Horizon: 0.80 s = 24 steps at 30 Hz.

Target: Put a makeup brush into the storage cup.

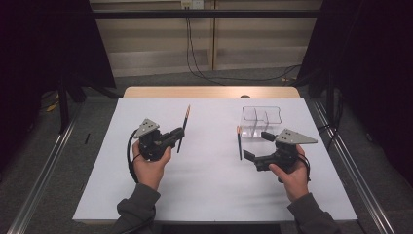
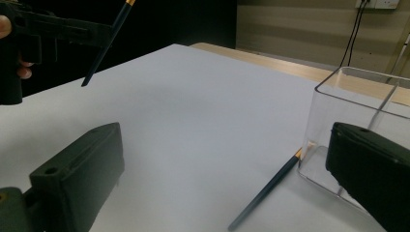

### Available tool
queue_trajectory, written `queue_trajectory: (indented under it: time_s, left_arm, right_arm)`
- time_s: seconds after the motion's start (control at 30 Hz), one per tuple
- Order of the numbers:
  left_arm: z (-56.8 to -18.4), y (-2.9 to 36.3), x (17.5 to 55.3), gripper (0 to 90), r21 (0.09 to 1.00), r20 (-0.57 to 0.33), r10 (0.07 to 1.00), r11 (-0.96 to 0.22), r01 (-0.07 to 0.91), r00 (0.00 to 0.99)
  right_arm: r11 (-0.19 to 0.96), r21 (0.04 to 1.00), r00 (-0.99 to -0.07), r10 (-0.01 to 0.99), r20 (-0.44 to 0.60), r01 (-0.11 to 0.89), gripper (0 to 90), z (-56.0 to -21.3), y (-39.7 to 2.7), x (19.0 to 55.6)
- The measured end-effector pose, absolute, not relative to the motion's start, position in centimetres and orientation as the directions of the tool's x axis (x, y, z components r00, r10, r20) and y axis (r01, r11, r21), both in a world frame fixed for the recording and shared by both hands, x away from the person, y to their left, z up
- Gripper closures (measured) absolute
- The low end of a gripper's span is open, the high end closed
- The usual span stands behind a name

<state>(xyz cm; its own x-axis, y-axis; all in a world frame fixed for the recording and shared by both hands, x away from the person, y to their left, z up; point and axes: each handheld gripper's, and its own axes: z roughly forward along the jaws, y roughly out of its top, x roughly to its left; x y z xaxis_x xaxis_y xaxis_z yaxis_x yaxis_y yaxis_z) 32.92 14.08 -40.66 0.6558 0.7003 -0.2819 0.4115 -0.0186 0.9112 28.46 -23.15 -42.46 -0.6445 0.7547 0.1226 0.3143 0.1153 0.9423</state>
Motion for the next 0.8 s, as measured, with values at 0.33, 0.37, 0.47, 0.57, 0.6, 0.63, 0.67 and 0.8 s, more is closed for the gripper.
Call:
queue_trajectory:
  time_s: [0.33,0.37,0.47,0.57,0.6,0.63,0.67,0.8]
  left_arm:
    - [-40.6,12.5,33.0,84.2,0.906,-0.308,0.651,-0.023,0.423,0.694]
    - [-40.6,12.3,33.0,84.2,0.905,-0.306,0.651,-0.028,0.425,0.695]
    - [-40.6,12.0,33.0,84.2,0.906,-0.309,0.638,-0.029,0.422,0.705]
    - [-40.6,11.6,33.0,84.1,0.905,-0.318,0.625,-0.025,0.425,0.713]
    - [-40.6,11.3,32.9,84.2,0.904,-0.325,0.624,-0.017,0.428,0.711]
    - [-40.6,11.2,32.9,84.1,0.903,-0.323,0.617,-0.024,0.428,0.717]
    - [-40.7,11.1,32.9,84.2,0.904,-0.325,0.617,-0.022,0.428,0.717]
    - [-40.9,10.6,32.9,84.2,0.904,-0.322,0.605,-0.032,0.427,0.728]
  right_arm:
    - [0.143,0.941,-0.668,0.737,0.107,0.308,0.0,-41.2,-21.1,29.8]
    - [0.141,0.941,-0.667,0.738,0.107,0.307,0.0,-41.1,-21.0,29.9]
    - [0.125,0.941,-0.669,0.733,0.126,0.313,0.0,-41.1,-20.7,30.3]
    - [0.119,0.939,-0.667,0.733,0.136,0.323,0.2,-41.1,-20.4,30.6]
    - [0.113,0.938,-0.665,0.732,0.144,0.328,0.2,-41.0,-20.3,30.6]
    - [0.110,0.938,-0.673,0.725,0.151,0.328,0.2,-41.0,-20.2,30.8]
    - [0.107,0.939,-0.672,0.725,0.152,0.327,0.2,-40.9,-20.1,30.8]
    - [0.105,0.941,-0.676,0.722,0.151,0.322,0.2,-40.6,-19.8,31.0]
